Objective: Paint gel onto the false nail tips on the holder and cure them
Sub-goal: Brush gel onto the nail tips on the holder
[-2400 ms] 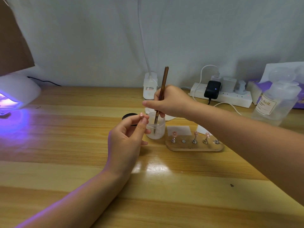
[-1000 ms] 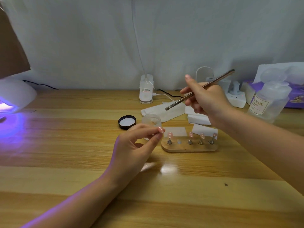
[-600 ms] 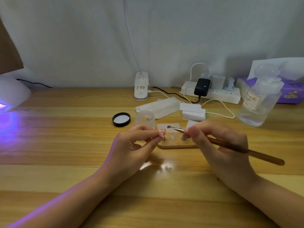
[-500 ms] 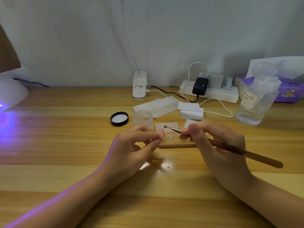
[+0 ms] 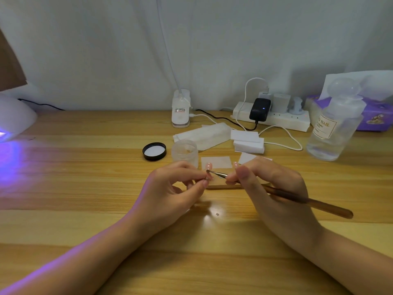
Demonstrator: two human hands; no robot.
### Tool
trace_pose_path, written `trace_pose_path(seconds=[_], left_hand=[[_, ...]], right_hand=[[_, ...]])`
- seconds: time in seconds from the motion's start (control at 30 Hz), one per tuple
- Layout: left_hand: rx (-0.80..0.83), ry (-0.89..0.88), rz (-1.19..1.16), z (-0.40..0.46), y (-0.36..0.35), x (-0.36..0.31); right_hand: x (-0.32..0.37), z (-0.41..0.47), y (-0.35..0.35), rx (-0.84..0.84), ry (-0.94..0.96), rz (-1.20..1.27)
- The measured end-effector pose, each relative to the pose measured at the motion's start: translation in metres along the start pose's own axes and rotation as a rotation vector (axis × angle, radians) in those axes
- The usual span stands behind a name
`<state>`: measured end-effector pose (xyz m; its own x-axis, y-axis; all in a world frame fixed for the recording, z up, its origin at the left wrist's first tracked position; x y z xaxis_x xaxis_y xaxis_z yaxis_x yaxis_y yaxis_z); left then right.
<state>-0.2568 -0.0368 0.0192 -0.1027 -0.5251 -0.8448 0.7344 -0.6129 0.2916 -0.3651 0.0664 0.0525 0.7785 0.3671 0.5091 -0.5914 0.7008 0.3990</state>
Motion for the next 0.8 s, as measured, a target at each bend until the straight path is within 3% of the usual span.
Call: trace_pose_path(seconds=[0.3,0.57,0.8], left_hand=[[-0.005,-0.003,0.014,0.000,0.002,0.005],[-0.003,0.001,0.014,0.000,0.001,0.005],[0.015,0.015,-0.009,0.000,0.001,0.006]], right_hand=[[-0.009,-0.004,0.009,-0.072,-0.095,0.096],[-0.002,-0.001,-0.003,0.008,-0.019,0.011],[-0.012,-0.005,0.005,-0.049,-0.113,0.113]])
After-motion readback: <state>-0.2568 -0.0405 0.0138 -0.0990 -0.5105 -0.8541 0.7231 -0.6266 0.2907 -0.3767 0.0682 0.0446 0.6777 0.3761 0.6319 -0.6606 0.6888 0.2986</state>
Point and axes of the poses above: each hand's wrist, its own z-axis towards the middle knuckle, its own y-axis out of the back of the hand, x = y × z, the point moved 9 cm from there along z, towards the middle knuckle, and after that the axes turned 6 degrees about -z, right-handed, at the moved point
